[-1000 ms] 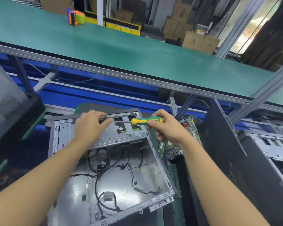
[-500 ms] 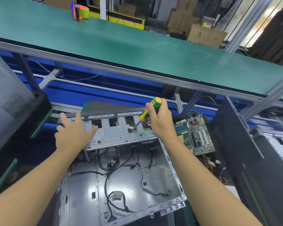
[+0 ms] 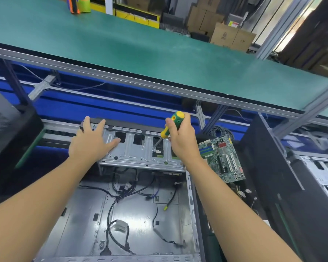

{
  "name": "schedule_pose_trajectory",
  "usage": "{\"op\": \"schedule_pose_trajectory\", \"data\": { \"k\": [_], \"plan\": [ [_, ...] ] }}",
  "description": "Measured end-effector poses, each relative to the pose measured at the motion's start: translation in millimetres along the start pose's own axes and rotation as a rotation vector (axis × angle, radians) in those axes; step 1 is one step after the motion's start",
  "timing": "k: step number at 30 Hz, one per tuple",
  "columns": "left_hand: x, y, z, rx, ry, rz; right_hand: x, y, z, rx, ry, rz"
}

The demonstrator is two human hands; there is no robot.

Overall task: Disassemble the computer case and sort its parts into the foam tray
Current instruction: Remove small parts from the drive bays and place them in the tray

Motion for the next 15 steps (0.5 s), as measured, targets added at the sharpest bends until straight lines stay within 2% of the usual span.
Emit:
{"op": "schedule_pose_trajectory", "data": {
  "k": [5, 9, 12, 15],
  "plan": [
    [0.7, 1.2, -3.4, 0.017, 0.024, 0.048, -1.4, 0.0, 0.1, 0.014, 0.006, -0.035],
    [11.3, 10.2, -13.7, 0.0, 0.155, 0.143, -2.3, -1.0, 0.2, 0.028, 0.002, -0.056],
    [17.9, 24.8, -20.7, -0.104, 0.247, 0.088, -3.4, -0.3, -0.3, 0.03, -0.012, -0.073],
    [17.2, 53.1, -28.1, -0.273, 0.221, -0.093, -2.0, -1.0, 1.8, 0.031, -0.002, -0.07]
  ]
}}
Point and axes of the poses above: each hand's wrist, its own z-axis towards the middle knuckle, its own x-axis out of the back of the hand, y = z × x, the point moved 7 cm from there along z, towards the middle knuckle, and after that the axes turned 2 degrees about -z, right-handed, at the moved point
